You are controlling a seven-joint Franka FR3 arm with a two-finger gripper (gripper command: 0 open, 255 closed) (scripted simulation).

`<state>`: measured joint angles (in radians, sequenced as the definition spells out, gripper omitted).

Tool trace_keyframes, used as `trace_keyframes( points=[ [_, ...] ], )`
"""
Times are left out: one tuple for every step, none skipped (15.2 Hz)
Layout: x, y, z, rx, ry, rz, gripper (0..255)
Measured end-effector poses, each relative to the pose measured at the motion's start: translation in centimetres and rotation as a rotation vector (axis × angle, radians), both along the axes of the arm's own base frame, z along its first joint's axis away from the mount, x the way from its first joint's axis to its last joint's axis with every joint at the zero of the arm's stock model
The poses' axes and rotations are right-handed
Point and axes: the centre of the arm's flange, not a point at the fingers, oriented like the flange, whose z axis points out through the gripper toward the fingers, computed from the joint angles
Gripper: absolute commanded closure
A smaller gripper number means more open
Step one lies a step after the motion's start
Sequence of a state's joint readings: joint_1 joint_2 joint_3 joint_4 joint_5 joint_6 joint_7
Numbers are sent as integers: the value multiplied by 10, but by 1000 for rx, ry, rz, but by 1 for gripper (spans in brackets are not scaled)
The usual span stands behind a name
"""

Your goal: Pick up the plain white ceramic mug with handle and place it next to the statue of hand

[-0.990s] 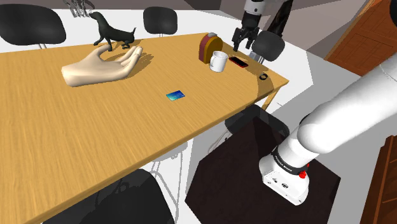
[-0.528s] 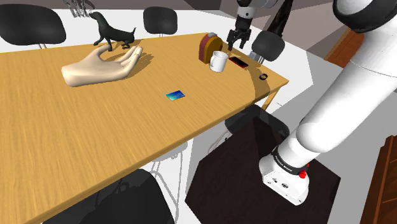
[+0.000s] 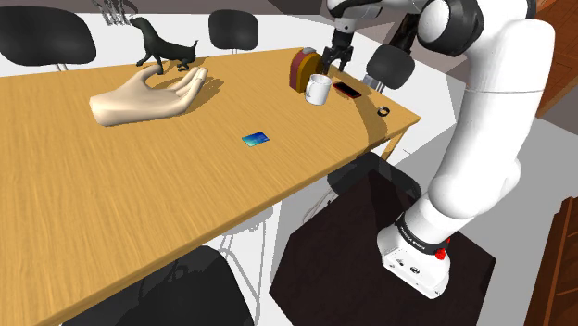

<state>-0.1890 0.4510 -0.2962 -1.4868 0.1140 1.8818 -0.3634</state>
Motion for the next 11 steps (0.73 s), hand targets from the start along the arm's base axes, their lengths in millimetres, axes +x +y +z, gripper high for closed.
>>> trace_keyframes(
  points=[
    [8, -4, -6, 1, 0, 0, 0],
    [16, -12, -11, 3, 0, 0, 0],
    [18, -17, -17, 3, 0, -1, 0],
    [21, -18, -22, 4, 0, -1, 0],
    [23, -20, -28, 4, 0, 0, 0],
    [23, -21, -34, 4, 0, 0, 0],
    [23, -21, -38, 4, 0, 0, 0],
    [22, -21, -44, 4, 0, 0, 0],
    [23, -21, -49, 4, 0, 0, 0],
    [23, -21, -53, 4, 0, 0, 0],
    [23, -21, -56, 4, 0, 0, 0]
  ],
)
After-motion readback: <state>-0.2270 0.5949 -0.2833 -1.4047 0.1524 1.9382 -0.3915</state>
